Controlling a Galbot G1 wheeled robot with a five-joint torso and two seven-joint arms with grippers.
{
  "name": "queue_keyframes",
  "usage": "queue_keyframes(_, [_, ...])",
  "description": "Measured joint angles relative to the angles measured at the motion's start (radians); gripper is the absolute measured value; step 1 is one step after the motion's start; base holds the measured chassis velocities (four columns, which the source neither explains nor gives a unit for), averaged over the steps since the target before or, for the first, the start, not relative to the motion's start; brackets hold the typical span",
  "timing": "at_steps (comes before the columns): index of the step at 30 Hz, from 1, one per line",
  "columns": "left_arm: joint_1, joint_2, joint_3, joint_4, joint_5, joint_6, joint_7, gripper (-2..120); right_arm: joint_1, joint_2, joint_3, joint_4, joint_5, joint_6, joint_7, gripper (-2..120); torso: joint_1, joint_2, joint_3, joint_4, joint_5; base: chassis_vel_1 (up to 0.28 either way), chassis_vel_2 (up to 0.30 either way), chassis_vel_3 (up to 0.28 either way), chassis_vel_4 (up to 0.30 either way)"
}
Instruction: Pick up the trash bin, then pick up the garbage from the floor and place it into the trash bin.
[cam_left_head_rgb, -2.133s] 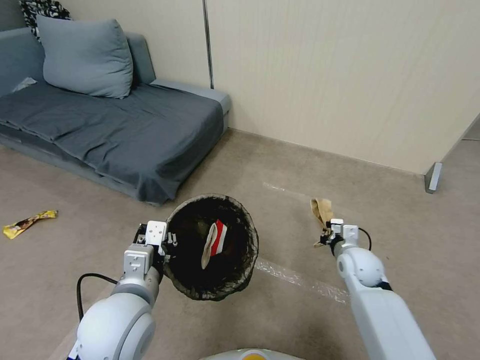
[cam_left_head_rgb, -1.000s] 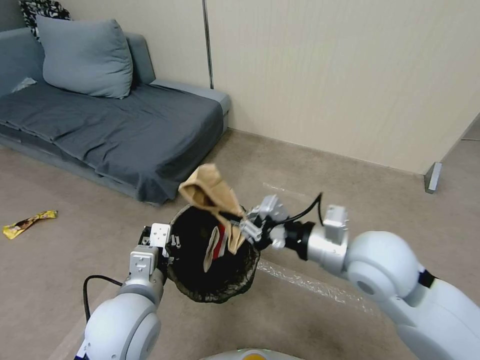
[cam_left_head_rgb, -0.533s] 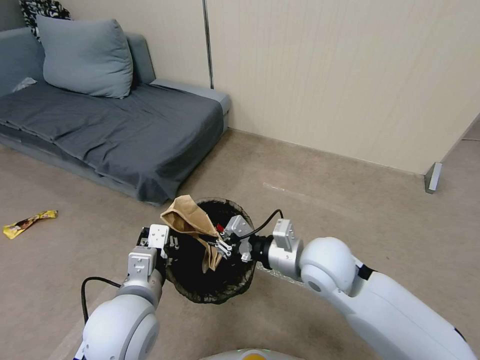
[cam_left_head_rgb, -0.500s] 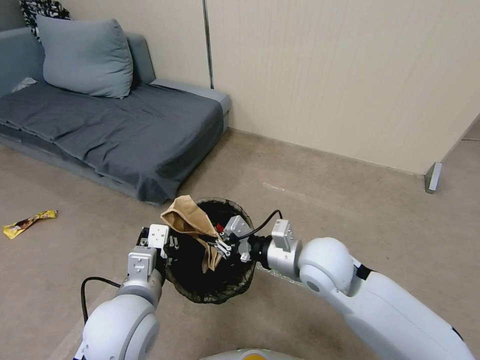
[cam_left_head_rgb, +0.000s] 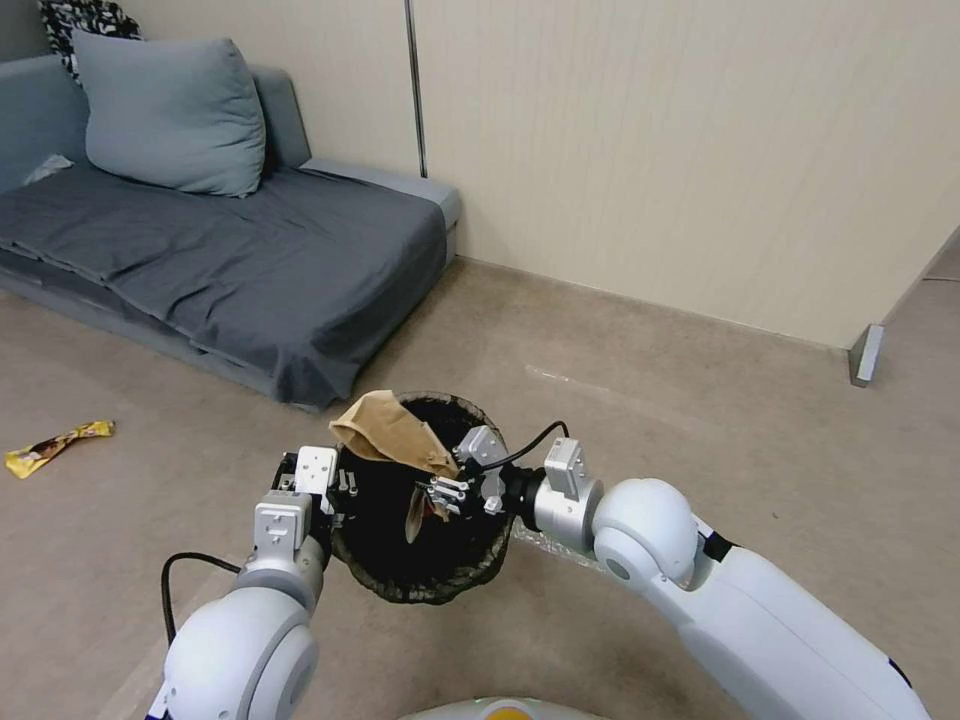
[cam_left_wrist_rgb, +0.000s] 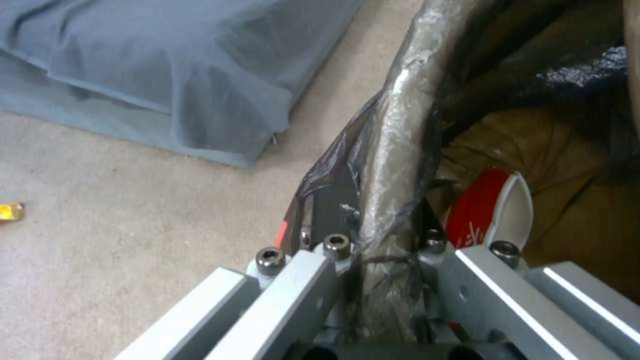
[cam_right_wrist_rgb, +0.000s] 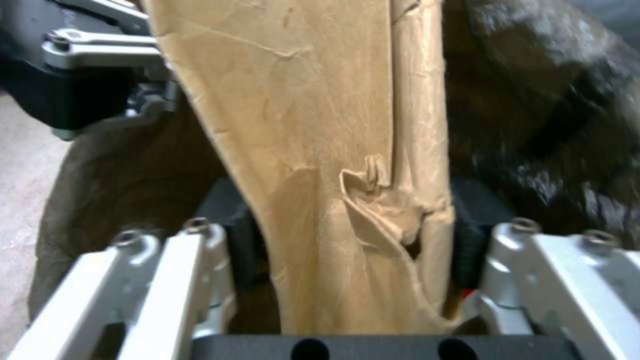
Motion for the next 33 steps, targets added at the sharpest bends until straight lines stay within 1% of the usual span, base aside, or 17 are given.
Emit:
queue_keyframes(2, [-0.001, 0.0, 0.0, 0.0, -0.001, 0.0, 0.001, 0, -0.006, 0.0, 0.004, 0.001, 0.0, -0.003, 0.006, 65, 0.0, 0.0, 0.0, 0.0, 0.0, 0.0, 0.0, 0.0, 0.0])
queue_keyframes(3, [-0.001, 0.0, 0.0, 0.0, -0.001, 0.0, 0.001, 0, -0.006, 0.0, 0.004, 0.001, 0.0, -0.003, 0.006, 65, 0.0, 0.0, 0.0, 0.0, 0.0, 0.0, 0.0, 0.0, 0.0])
queue_keyframes(6, [-0.002, 0.001, 0.0, 0.0, -0.003, 0.0, 0.001, 0, -0.011, 0.0, 0.01, 0.006, 0.001, -0.015, 0.012, 80, 0.0, 0.0, 0.0, 0.0, 0.0001, 0.0, 0.0, 0.0, 0.0])
queue_keyframes(7, [-0.002, 0.001, 0.0, 0.0, -0.003, 0.0, 0.001, 0, -0.011, 0.0, 0.01, 0.006, 0.001, -0.015, 0.012, 80, 0.0, 0.0, 0.0, 0.0, 0.0001, 0.0, 0.0, 0.0, 0.0])
queue_keyframes(8, [-0.002, 0.001, 0.0, 0.0, -0.004, 0.0, 0.001, 0, -0.012, 0.0, 0.013, 0.01, 0.002, -0.018, 0.014, 84, 0.0, 0.0, 0.0, 0.0, 0.0, 0.0, 0.0, 0.0, 0.0])
queue_keyframes(11, [-0.002, 0.0, 0.0, 0.0, -0.005, 0.0, 0.001, 0, -0.017, -0.001, 0.023, 0.022, 0.018, -0.024, 0.022, 97, 0.0, 0.0, 0.0, 0.0001, 0.0, 0.0, 0.0, 0.0, 0.0])
queue_keyframes(16, [-0.005, 0.0, -0.002, 0.0, -0.006, 0.0, 0.001, 0, -0.027, -0.007, 0.028, 0.027, 0.021, -0.029, 0.023, 100, 0.0, 0.0, 0.0, 0.0, 0.0, 0.0, 0.0, 0.0, 0.0])
queue_keyframes(26, [-0.004, -0.001, -0.003, 0.0, -0.006, 0.0, 0.001, 0, -0.041, -0.005, 0.047, 0.038, 0.016, -0.028, 0.023, 100, 0.0, 0.0, 0.0, 0.0, 0.0001, 0.0, 0.0, 0.0, 0.0])
queue_keyframes(29, [-0.004, 0.0, -0.003, -0.001, -0.008, 0.0, 0.001, 0, -0.045, 0.003, 0.112, 0.081, 0.028, -0.026, 0.041, 100, 0.0, 0.0, 0.0, 0.0001, 0.0001, 0.0, 0.0, 0.0, 0.0])
queue_keyframes(30, [-0.004, 0.0, -0.003, -0.001, -0.008, 0.0, 0.001, 0, -0.045, 0.003, 0.112, 0.081, 0.028, -0.026, 0.041, 100, 0.0, 0.0, 0.0, 0.0001, 0.0001, 0.0, 0.0, 0.0, 0.0])
queue_keyframes(32, [-0.004, 0.002, -0.007, -0.011, -0.016, 0.0, 0.001, 0, -0.046, 0.009, 0.198, 0.129, 0.033, -0.02, 0.073, 100, 0.0, 0.0, 0.0, 0.0001, 0.0001, 0.0, 0.0, 0.0, 0.0])
queue_keyframes(33, [-0.004, 0.002, -0.007, -0.011, -0.016, 0.0, 0.001, 0, -0.046, 0.009, 0.198, 0.129, 0.033, -0.02, 0.073, 100, 0.0, 0.0, 0.0, 0.0001, 0.0001, 0.0, 0.0, 0.0, 0.0])
